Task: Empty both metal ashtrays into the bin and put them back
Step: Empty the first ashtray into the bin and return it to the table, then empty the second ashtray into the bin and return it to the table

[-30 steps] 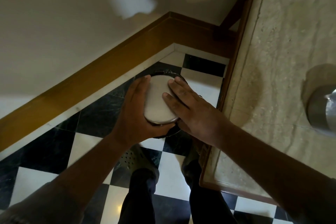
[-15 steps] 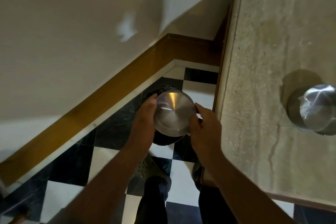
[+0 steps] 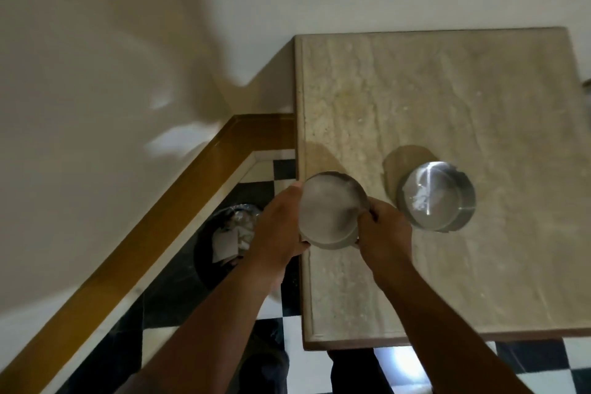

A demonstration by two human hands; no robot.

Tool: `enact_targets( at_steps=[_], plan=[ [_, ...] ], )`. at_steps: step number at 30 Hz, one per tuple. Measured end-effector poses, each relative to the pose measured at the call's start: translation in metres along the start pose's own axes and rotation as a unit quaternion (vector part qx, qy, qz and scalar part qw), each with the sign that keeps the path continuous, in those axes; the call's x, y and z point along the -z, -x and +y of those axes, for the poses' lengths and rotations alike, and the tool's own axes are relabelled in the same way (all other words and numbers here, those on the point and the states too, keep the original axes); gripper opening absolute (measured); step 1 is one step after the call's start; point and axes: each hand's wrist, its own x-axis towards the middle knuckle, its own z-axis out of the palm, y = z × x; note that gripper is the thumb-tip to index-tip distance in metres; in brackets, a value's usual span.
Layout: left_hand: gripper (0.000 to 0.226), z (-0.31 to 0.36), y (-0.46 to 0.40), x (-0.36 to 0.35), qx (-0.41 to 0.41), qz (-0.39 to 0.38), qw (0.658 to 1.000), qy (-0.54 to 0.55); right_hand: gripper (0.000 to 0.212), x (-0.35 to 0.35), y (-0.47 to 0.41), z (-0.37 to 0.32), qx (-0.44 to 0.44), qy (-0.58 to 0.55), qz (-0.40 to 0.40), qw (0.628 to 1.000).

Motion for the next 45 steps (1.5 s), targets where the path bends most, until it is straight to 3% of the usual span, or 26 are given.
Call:
enact_targets(
  at_steps=[10,17,25,30,33,36,37,40,45],
  plan=[
    [0.041,0.015,-0.026,-0.038,0.014,0.044,0.999,-0.018,0.026,0.012,-0.023,0.007,-0.029,-0.034,0.008,0.999],
    [0.045,0.013,-0.036,-0.044,0.024,0.072,0.997,-0.01,0.022,0.006,-0.03,0.005,0.011,0.028,0.006,1.0],
    [0.039,0.014,-0.038,-0.049,0.007,0.072,0.997,-0.04,0.017,0.012,-0.032,0.001,0.017,-0.002,-0.006,1.0],
    [0.064,0.008,-0.034,-0.054,-0.031,0.112,0.987,-0.109,0.012,0.015,-0.028,0.0,0.017,-0.03,-0.011,0.999],
    [0.074,-0.004,-0.033,-0.052,-0.026,0.163,0.98,-0.112,0.011,0.018,-0.026,0.002,-0.02,-0.043,-0.006,0.999],
    [0.053,-0.03,-0.018,-0.058,-0.057,0.2,0.966,-0.151,0.018,0.019,-0.017,0.016,-0.069,-0.072,-0.005,0.995],
    [0.057,-0.042,-0.013,-0.063,-0.051,0.204,0.965,-0.155,0.018,0.02,-0.014,0.022,-0.081,-0.076,-0.003,0.994],
    [0.08,-0.069,0.0,-0.083,0.015,0.203,0.969,-0.139,0.017,0.028,-0.005,0.037,-0.117,-0.105,0.006,0.988],
    [0.06,-0.069,0.01,-0.126,0.08,0.164,0.979,-0.092,0.022,0.049,0.008,0.05,-0.17,-0.162,0.004,0.972]
  ],
)
